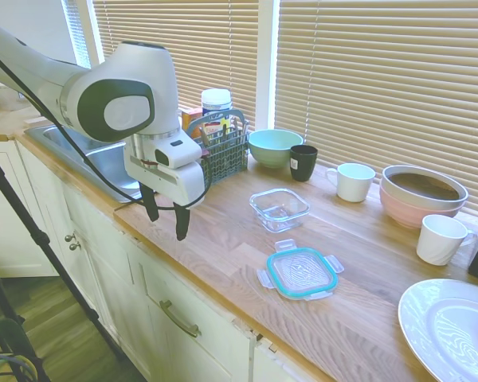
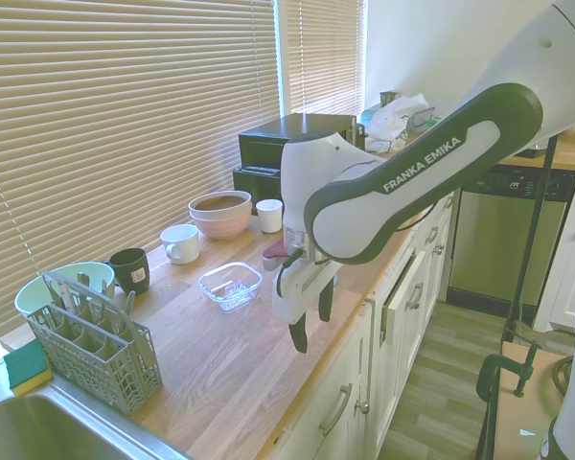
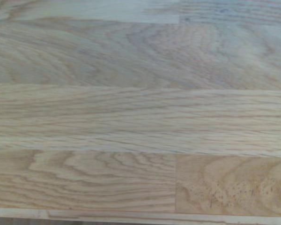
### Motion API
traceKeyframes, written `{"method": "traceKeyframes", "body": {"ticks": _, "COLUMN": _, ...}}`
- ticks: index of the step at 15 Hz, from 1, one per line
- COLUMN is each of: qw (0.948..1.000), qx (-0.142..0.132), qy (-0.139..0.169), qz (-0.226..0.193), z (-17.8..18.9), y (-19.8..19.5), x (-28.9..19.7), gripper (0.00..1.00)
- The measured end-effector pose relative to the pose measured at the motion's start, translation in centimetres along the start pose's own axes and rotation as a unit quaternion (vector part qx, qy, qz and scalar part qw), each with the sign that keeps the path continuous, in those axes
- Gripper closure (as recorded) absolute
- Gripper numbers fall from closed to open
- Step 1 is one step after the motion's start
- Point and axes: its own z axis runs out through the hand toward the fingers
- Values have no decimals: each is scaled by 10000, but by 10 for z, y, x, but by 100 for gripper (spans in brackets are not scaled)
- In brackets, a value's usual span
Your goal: Cover the lid of the food container
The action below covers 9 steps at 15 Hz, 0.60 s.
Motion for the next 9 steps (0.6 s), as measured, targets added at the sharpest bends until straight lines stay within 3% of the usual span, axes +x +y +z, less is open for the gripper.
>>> {"method": "traceKeyframes", "body": {"ticks": 5, "qw": 9999, "qx": 6, "qy": 19, "qz": 118, "z": -3, "y": 6, "x": 10, "gripper": 0}}
{"method": "traceKeyframes", "body": {"ticks": 9, "qw": 9991, "qx": 58, "qy": -81, "qz": 416, "z": -5, "y": 42, "x": 46, "gripper": 0}}
